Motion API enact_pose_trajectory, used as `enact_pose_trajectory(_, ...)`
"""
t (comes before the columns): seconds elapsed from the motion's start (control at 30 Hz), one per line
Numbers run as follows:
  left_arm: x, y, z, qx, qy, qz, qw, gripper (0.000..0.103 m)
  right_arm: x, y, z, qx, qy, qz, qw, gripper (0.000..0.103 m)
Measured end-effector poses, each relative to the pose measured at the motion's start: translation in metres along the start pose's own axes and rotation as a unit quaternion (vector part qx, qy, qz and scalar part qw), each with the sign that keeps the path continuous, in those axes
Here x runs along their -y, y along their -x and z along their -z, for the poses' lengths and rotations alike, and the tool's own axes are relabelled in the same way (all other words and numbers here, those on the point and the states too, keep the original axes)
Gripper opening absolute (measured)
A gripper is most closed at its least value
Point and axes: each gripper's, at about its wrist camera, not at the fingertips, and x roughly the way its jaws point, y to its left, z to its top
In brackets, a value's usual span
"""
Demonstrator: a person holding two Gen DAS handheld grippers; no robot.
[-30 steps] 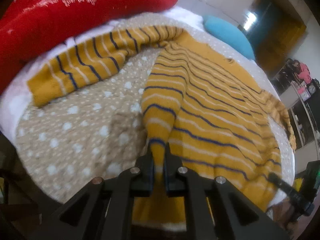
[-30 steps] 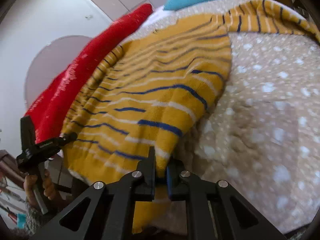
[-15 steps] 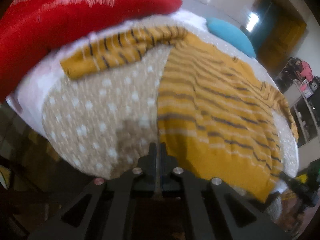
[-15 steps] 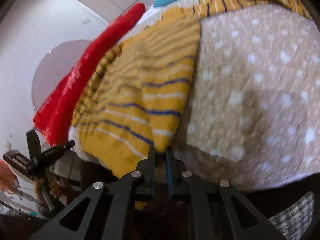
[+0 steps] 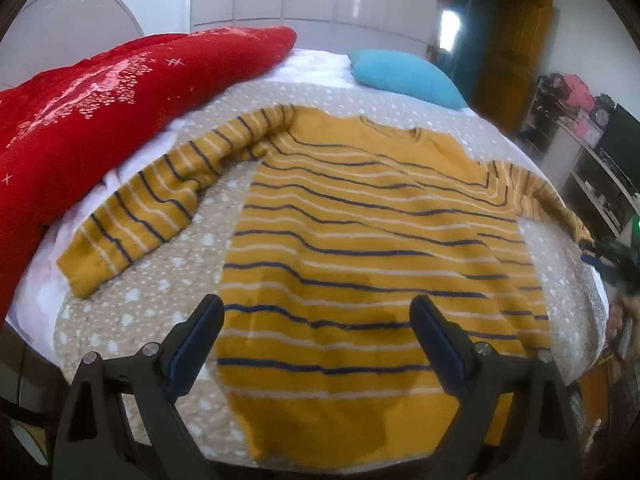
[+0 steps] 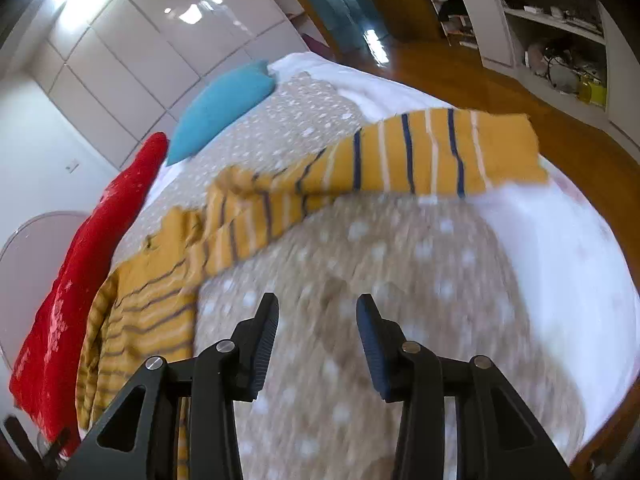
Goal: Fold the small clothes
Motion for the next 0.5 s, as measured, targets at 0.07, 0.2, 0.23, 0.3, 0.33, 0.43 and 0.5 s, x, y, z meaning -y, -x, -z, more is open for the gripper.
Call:
enact_pose_trajectory(0.07,0.004,-0.007,-0.003,-0.005,0.0,-0.006,1.0,0.093,-0.003,-0.026,-0.023,-0.025,0.015,0.009,1.0,0.044)
enact_pose_trajectory(0.2,0.007,-0.013,-0.01,-0.01,0.008,-0.014,0.9998,0.093,-0.014,-0.066,-0.082,-0.025,0.049,0.062,0.997,0.042)
enact_pose_trajectory(0.23,0.007,-0.015,-0.013,-0.01,0.011,-0.017,0.9997,0.093,-0.016,-0.073,-0.102,-0.014,0.053,0.077,0.996,0.042)
enact_pose_trajectory(0.3,0.005,-0.018,-0.015,-0.012,0.018,-0.021,0.9996,0.093,-0.018,-0.088,-0.14,0.003,0.045,0.108,0.993,0.042)
enact_pose_trajectory(0.33,0.004,-0.02,-0.017,-0.014,0.024,-0.021,0.9994,0.093,-0.02,-0.098,-0.153,0.0,0.04,0.127,0.991,0.042)
enact_pose_trajectory(0.43,0.002,-0.026,-0.019,-0.023,0.036,-0.017,0.999,0.093,-0.011,-0.1,-0.18,0.007,0.026,0.159,0.987,0.042)
enact_pose_trajectory(0.5,0.002,-0.031,-0.02,-0.028,0.036,-0.014,0.9988,0.093,-0.007,-0.086,-0.186,0.024,0.016,0.143,0.989,0.044)
